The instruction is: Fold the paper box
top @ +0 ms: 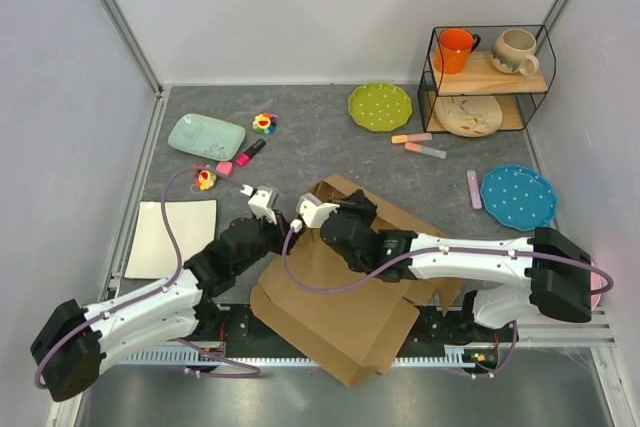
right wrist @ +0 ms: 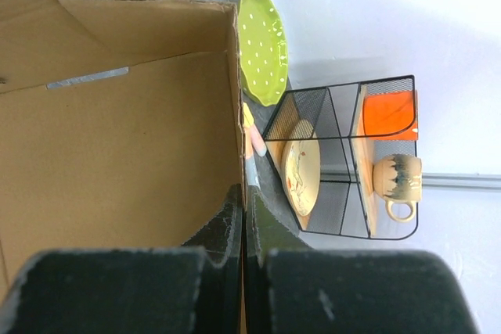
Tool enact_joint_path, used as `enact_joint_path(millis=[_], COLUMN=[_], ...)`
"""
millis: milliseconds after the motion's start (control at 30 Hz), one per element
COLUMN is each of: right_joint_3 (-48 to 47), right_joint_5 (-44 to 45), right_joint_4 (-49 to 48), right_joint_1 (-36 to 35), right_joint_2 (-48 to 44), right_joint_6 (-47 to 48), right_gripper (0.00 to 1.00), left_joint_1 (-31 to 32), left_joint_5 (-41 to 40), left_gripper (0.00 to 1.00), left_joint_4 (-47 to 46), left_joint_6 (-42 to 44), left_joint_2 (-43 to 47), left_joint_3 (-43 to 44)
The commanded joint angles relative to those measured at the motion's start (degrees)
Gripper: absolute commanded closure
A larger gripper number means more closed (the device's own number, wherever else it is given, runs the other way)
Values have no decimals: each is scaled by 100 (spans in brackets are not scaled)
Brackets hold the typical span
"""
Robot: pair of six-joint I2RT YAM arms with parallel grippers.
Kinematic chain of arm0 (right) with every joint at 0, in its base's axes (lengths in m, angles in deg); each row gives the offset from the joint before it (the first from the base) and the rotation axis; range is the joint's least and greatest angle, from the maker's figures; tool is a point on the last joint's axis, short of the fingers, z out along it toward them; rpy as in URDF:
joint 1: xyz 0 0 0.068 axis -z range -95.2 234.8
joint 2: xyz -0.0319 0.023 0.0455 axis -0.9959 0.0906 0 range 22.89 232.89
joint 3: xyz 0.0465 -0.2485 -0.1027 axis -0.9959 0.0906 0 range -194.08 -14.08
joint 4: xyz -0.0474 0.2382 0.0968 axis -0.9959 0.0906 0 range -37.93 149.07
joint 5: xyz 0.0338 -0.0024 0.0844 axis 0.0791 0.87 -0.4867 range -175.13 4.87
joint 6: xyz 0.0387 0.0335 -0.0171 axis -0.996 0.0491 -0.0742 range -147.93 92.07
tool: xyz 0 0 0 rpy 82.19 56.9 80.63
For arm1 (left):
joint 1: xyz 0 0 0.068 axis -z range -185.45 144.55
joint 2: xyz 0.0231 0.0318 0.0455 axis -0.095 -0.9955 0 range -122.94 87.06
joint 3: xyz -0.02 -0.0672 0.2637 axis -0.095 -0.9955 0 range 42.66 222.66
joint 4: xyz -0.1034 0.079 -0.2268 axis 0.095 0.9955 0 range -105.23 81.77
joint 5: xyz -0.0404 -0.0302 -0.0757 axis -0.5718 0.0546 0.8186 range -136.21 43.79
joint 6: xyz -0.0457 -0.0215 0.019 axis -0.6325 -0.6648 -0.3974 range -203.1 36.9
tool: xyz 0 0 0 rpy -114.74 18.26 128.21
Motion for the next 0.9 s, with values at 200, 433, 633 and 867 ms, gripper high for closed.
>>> enact_joint_path(millis=[200,433,633,867], right_joint_3=[931,1582,1635,1679], right_joint_5=[411,771,648,631], right_joint_4=[-1776,-2771,-2666,-2543], right_joint_1=[-127,-285,-320,-373], right_joint_2=[-205,-284,-214,-126], right_joint_6=[415,934,882,917], right_gripper=[100,100,100,100], left_joint_1=[492,500,491,491], left_joint_5=[-283,-231,-266,-424], left_gripper=[91,78,68,63], left_joint_4=[-1137,-1270,-1130,-471], left_joint_6=[-409,-356,-382,-356], left_joint_2=[-669,-1047,-1065,-503], left_joint_3=[-375,-471,-507,-525])
